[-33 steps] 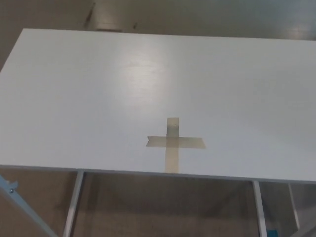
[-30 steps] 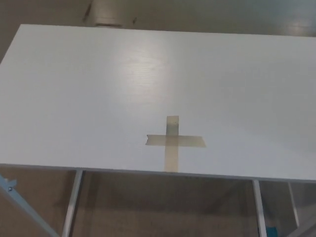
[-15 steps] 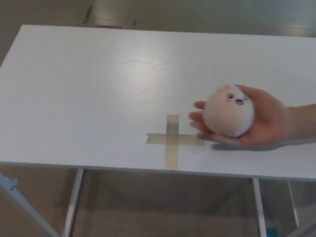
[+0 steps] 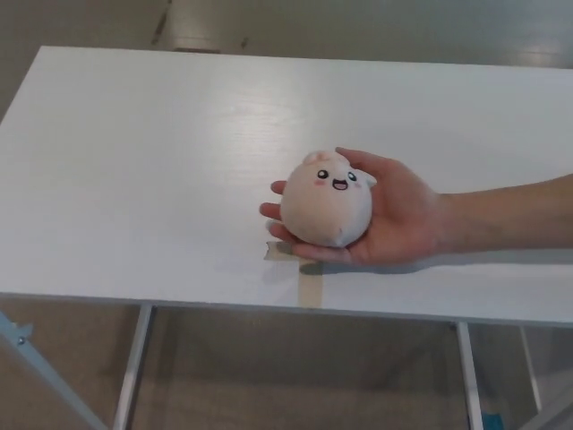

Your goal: Use the left hand to take the pink dumpling toy on a person's hand and put it on the desk.

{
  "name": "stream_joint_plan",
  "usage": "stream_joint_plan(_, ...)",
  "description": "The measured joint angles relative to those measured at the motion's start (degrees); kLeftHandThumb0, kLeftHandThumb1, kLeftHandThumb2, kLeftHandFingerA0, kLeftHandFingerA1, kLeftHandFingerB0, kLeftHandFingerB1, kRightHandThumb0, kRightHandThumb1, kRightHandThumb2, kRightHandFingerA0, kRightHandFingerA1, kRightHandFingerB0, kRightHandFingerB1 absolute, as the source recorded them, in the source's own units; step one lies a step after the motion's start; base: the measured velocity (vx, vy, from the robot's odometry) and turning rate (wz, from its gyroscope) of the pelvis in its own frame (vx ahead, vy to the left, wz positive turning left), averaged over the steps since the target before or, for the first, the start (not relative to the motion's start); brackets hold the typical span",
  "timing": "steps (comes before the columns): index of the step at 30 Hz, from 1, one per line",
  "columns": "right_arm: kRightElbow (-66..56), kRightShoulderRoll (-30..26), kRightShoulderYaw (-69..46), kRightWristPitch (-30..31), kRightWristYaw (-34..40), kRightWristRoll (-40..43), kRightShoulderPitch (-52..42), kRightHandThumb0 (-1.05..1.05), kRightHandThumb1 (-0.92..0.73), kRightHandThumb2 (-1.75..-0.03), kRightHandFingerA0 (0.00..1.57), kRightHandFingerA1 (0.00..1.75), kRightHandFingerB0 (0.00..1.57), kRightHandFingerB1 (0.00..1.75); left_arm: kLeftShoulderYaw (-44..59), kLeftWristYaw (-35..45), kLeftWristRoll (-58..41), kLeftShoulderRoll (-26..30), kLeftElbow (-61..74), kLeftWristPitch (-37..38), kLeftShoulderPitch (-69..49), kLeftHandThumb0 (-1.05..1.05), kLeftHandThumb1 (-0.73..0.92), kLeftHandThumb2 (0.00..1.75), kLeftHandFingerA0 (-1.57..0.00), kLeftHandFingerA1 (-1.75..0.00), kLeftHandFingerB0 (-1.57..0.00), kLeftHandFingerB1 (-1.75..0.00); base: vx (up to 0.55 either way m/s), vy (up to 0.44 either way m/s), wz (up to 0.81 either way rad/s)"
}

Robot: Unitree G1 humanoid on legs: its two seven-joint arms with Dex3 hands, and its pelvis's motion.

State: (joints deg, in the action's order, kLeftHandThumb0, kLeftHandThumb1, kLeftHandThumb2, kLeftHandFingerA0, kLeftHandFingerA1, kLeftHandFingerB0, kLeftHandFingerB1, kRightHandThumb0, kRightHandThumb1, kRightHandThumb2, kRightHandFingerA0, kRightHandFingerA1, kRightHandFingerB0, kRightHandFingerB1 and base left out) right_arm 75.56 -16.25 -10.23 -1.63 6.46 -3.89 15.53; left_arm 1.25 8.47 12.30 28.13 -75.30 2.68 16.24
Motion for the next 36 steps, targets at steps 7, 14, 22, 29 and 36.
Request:
stream_joint_plan(7,0.0,0.0,0.0,0.0,0.0,0.0,0.0,-0.21,-0.73,-0.61,0.71,0.47,0.55,0.42,-0.2,0.0,0.0,0.0,0.0,0.1,0.0,-0.30,0.65,0.59,-0.72,-0.45,-0.40,-0.35,0.00,0.000,0.00)
stream_joint_plan(14,0.2,0.0,0.0,0.0,0.0,0.0,0.0,-0.21,-0.73,-0.61,0.71,0.47,0.56,0.43,1.3,0.8,-0.9,0.0,3.9,2.5,-1.1,-0.42,0.45,0.69,-0.54,-0.51,-0.35,-0.43,0.00,0.000,0.00)
stream_joint_plan(22,0.3,0.0,0.1,-0.1,0.0,0.0,0.0,-0.22,-0.73,-0.61,0.70,0.47,0.55,0.42,4.9,4.3,-4.5,0.3,22.8,7.5,-11.7,-0.54,0.41,0.69,-0.38,-0.46,-0.28,-0.40,0.00,0.000,0.00)
stream_joint_plan(29,0.3,0.0,0.2,-0.1,0.0,0.0,0.3,-0.22,-0.73,-0.61,0.71,0.47,0.55,0.42,9.0,7.1,-8.6,0.4,39.4,8.6,-21.9,-0.52,0.38,0.67,-0.44,-0.50,-0.34,-0.44,0.00,0.000,0.00)
stream_joint_plan(36,0.3,0.0,0.3,-0.1,0.0,0.0,0.4,-0.23,-0.73,-0.61,0.71,0.47,0.55,0.42,14.1,9.5,-13.4,0.3,54.8,9.0,-30.0,-0.52,0.37,0.68,-0.44,-0.52,-0.33,-0.43,0.00,0.000,0.00)
